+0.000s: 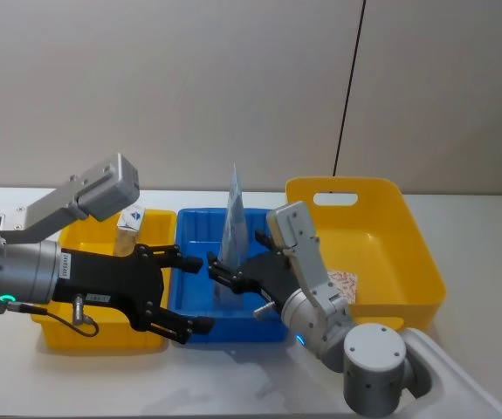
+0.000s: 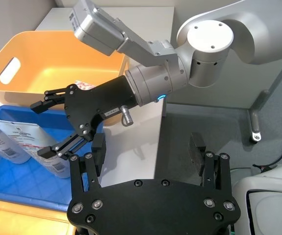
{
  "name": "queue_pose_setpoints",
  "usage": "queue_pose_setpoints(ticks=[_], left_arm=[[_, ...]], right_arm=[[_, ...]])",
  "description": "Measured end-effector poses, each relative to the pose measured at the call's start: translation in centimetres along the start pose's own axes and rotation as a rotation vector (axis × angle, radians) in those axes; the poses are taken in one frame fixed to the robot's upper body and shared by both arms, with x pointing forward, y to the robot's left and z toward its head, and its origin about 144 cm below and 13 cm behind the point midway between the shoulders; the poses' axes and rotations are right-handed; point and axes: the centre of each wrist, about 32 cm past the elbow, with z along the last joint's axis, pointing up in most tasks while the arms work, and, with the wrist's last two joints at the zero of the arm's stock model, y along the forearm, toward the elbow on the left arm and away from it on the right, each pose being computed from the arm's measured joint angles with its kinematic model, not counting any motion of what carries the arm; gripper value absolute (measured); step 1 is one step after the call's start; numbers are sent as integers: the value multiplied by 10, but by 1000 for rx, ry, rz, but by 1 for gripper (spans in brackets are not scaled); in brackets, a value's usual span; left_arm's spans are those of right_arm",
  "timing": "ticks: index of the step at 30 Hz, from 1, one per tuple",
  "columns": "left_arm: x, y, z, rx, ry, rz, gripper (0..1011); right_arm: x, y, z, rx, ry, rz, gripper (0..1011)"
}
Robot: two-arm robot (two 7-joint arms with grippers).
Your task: Bimanual collaborative sorting of washing and personal care products
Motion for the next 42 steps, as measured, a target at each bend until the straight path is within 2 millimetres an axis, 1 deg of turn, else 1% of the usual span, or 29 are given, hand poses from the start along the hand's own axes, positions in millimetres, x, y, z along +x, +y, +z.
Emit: queue_pose_setpoints(ticks=[10,19,38,42], left_arm=[[0,0,0,0,0,0,1001],[0,0,0,0,0,0,1001],[0,0,0,0,0,0,1001],[0,0,0,0,0,0,1001]], right_arm=[[-8,9,2,2,-7,-25,1003],[-13,13,5,4,-9,-28,1004],[-18,20,6,-5,-15,-61,1001],[-18,21,6,-5,-16,-68,916]])
